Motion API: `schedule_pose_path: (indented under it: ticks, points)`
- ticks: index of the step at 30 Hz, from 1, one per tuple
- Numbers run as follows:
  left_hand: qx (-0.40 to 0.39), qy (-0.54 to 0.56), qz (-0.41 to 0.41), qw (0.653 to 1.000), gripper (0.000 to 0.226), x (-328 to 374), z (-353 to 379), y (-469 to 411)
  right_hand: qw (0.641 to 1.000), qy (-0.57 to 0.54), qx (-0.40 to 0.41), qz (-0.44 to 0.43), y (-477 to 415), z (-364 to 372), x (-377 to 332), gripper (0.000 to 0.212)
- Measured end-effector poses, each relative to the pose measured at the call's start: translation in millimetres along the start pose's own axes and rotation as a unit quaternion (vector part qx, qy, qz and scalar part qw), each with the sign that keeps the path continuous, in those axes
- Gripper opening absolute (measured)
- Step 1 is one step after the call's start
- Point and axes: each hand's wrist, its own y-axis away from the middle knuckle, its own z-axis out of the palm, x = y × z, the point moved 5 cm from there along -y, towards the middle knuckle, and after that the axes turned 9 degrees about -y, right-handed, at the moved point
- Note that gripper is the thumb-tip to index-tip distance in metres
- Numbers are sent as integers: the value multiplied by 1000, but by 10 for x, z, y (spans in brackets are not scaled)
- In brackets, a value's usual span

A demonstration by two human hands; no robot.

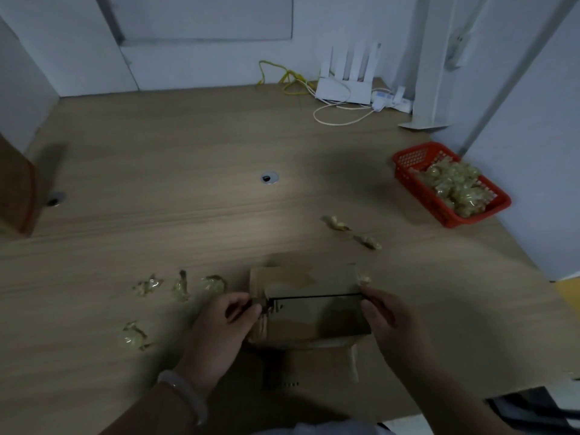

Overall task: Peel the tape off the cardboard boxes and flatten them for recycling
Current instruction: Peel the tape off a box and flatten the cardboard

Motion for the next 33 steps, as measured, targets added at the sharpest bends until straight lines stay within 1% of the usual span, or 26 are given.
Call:
schedule_pose_path:
  ticks: [2,3,4,6,7,8,9,10,11,12,14,15,16,18,19,21,24,26,28,31,33]
  points:
    - [-37,61,-28,997,7,-52,-9,26,999,-37,9,10,100,-14,47,34]
    - [-59,89,-47,993,7,-77,-4,41,997,-73,9,34,120,-15,88,31]
    - [-78,119,-68,987,12,-100,11,56,990,-121,7,68,137,-2,133,26]
    - [-94,150,-101,979,25,-127,39,62,966,-219,-9,140,158,49,129,18]
    - [-92,146,-106,979,31,-128,39,55,956,-248,-14,157,161,67,114,18]
    - [-85,125,-104,983,36,-121,26,46,955,-247,-21,161,143,80,117,21]
    - [-80,92,-86,989,39,-91,2,42,971,-185,-31,151,119,75,98,25]
    - [-78,49,-52,994,39,-38,-30,40,985,-100,-43,134,84,61,90,26]
    - [-79,-5,-7,997,39,31,-61,44,991,-35,-52,120,48,47,56,23]
    - [-83,-64,35,994,36,99,-75,42,992,5,-70,107,2,38,-7,21]
    - [-102,-159,81,979,17,212,-75,38,984,95,-136,62,-109,56,-138,17]
    - [-120,-194,84,970,20,245,-59,30,970,161,-179,40,-149,91,-202,13]
    - [-140,-224,84,961,37,253,-42,10,948,230,-220,31,-184,121,-230,28]
    - [-179,-268,87,943,73,286,-6,-38,908,317,-271,35,-218,190,-251,71]
    - [-196,-280,82,936,89,305,13,-60,900,334,-277,32,-229,236,-262,87]
    - [-212,-300,59,928,108,356,73,-91,904,344,-254,25,-257,357,-281,105]
    - [-180,-285,13,941,121,453,172,-131,905,391,-164,43,-312,549,-241,114]
    - [-151,-269,3,951,122,505,202,-128,897,417,-137,49,-323,648,-200,111]
    - [-136,-250,20,958,118,510,210,-119,904,398,-141,67,-333,651,-160,105]
    - [-134,-163,36,977,113,462,162,-116,937,305,-133,105,-372,474,-152,90]
    - [-146,-87,34,985,104,465,112,-137,965,214,-113,97,-400,349,-199,80]
